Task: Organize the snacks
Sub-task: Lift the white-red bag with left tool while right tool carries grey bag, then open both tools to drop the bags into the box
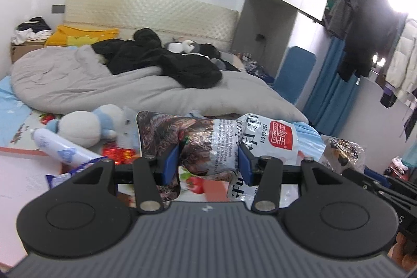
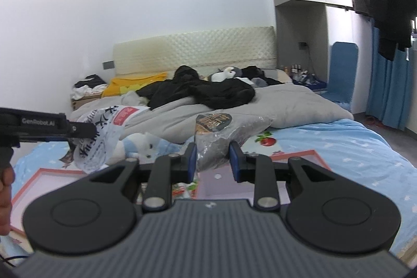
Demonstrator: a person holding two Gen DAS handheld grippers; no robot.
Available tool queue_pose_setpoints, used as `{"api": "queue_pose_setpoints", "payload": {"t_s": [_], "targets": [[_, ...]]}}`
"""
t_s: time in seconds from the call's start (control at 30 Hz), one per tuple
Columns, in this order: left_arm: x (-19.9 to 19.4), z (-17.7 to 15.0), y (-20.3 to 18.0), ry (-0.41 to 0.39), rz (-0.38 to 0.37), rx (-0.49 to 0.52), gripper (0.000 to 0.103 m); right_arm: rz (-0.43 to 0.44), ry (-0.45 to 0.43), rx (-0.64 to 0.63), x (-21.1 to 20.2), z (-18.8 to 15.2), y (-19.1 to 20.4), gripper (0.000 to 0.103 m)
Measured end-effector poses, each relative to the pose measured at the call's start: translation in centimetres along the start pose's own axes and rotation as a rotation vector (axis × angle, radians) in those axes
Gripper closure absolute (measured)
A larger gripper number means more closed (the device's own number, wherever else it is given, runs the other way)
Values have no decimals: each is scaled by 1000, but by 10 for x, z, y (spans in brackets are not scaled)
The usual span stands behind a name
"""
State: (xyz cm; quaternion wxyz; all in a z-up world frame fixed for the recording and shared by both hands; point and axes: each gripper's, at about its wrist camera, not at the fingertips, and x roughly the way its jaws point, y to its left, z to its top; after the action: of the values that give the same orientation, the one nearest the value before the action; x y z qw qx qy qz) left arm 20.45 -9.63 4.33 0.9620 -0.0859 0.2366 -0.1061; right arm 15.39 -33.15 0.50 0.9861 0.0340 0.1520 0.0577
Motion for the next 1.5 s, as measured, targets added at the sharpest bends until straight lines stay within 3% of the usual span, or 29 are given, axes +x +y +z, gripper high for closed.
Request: {"api": "queue_pose_setpoints", "payload": {"t_s": [0.3, 0.6, 0.97, 1.13, 1.3, 1.37, 1.5], "targets": [[64, -18, -49, 83, -47, 59, 49, -74, 62, 34, 14, -21, -43, 73], [140, -49, -78, 206, -80, 101, 49, -115, 181, 90, 47, -54, -82, 73], [203, -72, -111, 382, -133, 170, 49, -143, 331, 144, 80, -85, -104, 73], [207, -74, -108, 409, -137, 152, 48, -144, 365, 158, 80, -94, -109, 73], [200, -71, -104, 406, -129, 141, 35, -151, 381, 162, 77, -99, -112, 69], [192, -68, -101, 395, -128, 122, 34, -150, 373, 175, 74, -97, -113, 58], [177, -62, -98, 370, -129, 110, 34, -145, 338, 183, 67, -89, -110, 57]]}}
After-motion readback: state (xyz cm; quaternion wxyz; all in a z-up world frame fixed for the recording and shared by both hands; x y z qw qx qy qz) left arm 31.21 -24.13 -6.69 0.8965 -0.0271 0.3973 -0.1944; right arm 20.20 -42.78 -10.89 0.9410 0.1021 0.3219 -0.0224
